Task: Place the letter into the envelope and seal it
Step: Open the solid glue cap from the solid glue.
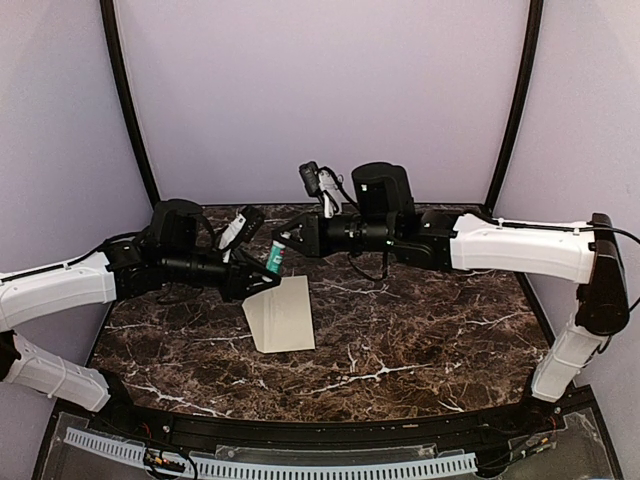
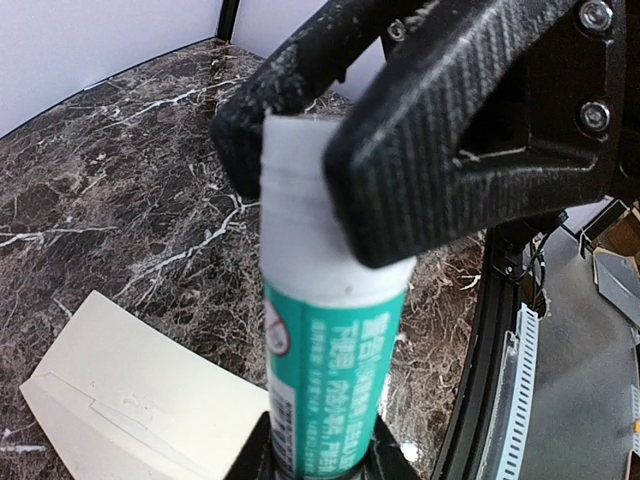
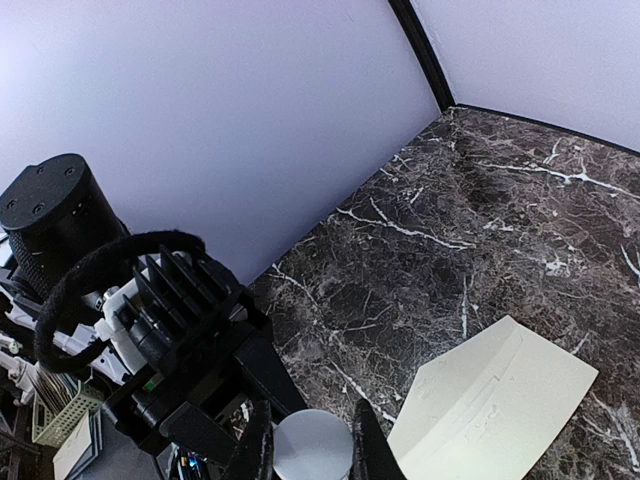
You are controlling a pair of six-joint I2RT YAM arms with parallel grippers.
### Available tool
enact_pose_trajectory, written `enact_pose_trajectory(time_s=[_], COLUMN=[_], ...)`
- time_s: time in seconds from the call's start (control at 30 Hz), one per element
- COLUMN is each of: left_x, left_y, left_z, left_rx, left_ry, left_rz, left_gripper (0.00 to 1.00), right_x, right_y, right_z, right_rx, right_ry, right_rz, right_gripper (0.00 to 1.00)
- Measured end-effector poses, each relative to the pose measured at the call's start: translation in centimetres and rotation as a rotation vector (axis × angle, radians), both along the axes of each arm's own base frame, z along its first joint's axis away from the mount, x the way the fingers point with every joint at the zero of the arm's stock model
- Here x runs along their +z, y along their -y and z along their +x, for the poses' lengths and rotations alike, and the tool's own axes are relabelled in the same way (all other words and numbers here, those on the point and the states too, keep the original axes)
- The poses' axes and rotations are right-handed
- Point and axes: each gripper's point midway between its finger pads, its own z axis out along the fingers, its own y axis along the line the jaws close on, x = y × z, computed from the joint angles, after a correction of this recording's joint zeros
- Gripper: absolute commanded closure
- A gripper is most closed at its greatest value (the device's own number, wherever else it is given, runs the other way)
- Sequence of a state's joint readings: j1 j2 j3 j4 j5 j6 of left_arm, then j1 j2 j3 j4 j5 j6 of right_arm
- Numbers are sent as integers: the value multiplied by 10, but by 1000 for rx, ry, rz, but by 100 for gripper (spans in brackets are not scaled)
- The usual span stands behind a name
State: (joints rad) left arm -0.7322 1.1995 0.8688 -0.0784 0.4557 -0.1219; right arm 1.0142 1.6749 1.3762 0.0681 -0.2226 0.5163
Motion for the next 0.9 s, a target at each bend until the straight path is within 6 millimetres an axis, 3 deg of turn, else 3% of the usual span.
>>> enact_pose_trajectory(time_s=[0.03, 0.07, 0.13, 0.2, 0.3, 0.37, 0.5, 0.63, 0.77, 0.9], left_x=[0, 0, 0, 1, 6, 12, 21, 23, 23, 21], left_y=[0, 0, 0, 0, 2, 4, 6, 7, 7, 7], left_z=[0, 0, 0, 1, 2, 4, 7, 7, 7, 8], left_rx=[1, 1, 2, 2, 9, 10, 14, 12, 13, 14], left_ry=[-1, -1, -3, -3, -5, 8, 25, 30, 32, 31], left_rz=[0, 0, -2, -3, -17, -32, -57, -63, -62, -58], left_gripper=[78, 63, 51, 45, 43, 46, 71, 90, 100, 100], right_x=[0, 0, 0, 0, 0, -2, -8, -11, -11, -12], right_y=[0, 0, 0, -1, -1, -2, -4, -5, -4, -1], right_z=[0, 0, -1, -2, -3, -4, -5, -6, -5, 0], right_rx=[1, 2, 4, 11, 20, 27, 40, 45, 40, 27], right_ry=[0, 1, 1, -1, -3, -5, -16, -23, -28, -45], right_rz=[0, -1, -1, 0, 1, -1, -11, -19, -17, -15], right_gripper=[100, 100, 100, 100, 100, 100, 100, 100, 100, 100])
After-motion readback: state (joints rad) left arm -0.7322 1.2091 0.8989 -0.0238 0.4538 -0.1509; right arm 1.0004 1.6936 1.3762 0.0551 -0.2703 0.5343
